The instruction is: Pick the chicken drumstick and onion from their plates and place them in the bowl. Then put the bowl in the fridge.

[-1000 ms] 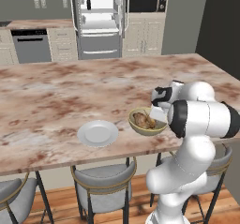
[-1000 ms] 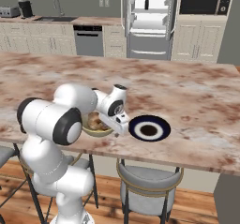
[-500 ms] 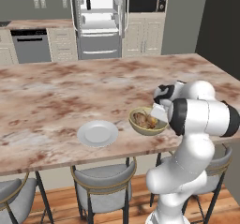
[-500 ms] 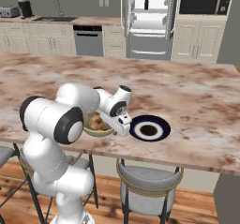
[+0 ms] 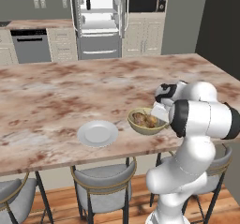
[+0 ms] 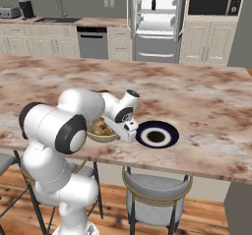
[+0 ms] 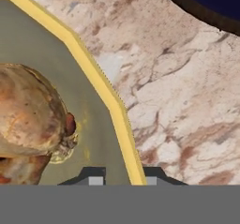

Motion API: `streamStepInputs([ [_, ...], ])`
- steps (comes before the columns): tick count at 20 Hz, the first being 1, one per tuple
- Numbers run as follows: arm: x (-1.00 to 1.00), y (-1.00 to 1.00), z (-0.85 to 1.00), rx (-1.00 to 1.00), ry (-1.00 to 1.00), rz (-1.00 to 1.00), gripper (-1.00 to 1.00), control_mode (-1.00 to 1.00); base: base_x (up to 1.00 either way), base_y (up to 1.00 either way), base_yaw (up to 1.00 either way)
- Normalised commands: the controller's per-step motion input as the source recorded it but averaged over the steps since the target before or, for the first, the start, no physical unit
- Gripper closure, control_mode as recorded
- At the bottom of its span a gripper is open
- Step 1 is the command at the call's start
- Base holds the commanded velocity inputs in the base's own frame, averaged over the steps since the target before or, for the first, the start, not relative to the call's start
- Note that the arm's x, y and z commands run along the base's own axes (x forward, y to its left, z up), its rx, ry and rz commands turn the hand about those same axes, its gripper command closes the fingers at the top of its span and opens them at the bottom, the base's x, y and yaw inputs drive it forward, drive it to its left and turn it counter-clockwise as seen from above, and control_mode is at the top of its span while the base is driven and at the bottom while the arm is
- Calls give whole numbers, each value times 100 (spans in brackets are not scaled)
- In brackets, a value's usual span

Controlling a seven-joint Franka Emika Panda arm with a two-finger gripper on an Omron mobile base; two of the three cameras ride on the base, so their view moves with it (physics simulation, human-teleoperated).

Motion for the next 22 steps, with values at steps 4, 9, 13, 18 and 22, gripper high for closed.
streamStepInputs([
  [4,-28,-4,23,0,-13,0,100,-100,0,0,0],
  [9,-42,-8,35,0,-9,0,100,-100,0,0,0],
  [13,-42,-15,36,0,0,-1,100,-100,0,0,0],
  [18,-43,-8,43,0,2,-3,100,-100,0,0,0],
  [22,-43,-3,42,3,1,-5,100,-100,0,0,0],
])
